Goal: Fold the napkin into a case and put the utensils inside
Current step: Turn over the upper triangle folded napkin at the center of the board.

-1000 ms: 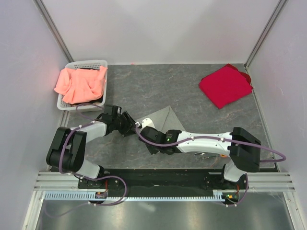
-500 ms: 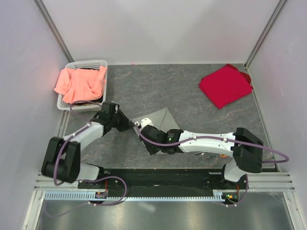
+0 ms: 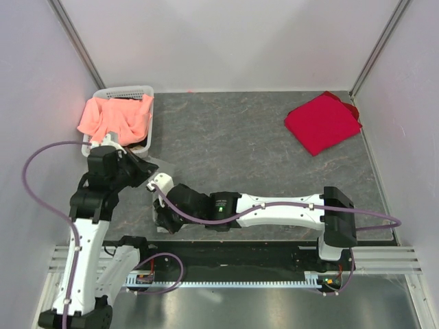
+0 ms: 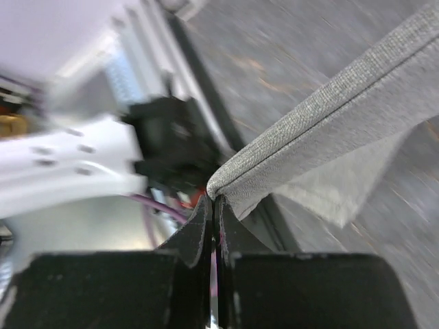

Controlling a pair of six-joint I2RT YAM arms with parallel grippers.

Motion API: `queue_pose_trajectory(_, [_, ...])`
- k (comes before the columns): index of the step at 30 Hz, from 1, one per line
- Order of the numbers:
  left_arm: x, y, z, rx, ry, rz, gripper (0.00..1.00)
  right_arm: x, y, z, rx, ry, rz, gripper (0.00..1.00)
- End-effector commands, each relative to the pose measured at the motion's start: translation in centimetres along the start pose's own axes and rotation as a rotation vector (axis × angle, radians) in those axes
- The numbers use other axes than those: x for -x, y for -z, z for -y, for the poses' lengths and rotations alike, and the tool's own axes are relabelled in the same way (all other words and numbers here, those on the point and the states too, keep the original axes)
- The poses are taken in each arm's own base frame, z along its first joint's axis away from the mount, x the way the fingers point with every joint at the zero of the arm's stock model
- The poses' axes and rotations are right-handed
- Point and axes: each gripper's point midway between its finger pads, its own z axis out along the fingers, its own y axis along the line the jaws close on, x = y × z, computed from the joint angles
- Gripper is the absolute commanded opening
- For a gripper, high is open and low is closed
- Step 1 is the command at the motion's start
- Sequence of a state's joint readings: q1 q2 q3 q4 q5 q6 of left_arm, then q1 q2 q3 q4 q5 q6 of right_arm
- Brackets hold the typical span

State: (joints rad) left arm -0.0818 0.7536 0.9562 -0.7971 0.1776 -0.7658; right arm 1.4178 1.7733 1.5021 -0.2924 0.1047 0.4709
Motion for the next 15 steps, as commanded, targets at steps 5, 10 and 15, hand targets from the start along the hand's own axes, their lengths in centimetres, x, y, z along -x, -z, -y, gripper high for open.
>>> queue_pose_trajectory(5, [5.2, 0.5, 3.9, -0.092, -0.08, 0.14, 0.03, -0.8, 2.1, -6.9, 0.44, -0.115, -0.035, 0.0])
queue_pose_trajectory(10, [2.9, -6.8, 3.7, -0.109, -0.048, 0.032, 0.03, -3.8, 1.8, 0.5, 0.434, -0.269, -0.037, 0.0])
queue_pose_trajectory(15, [-1.9, -12.1, 6.3, -0.092, -0.124, -0.07, 0.03, -7.4, 3.9, 6.1, 0.37, -0.334, -0.037, 0.0])
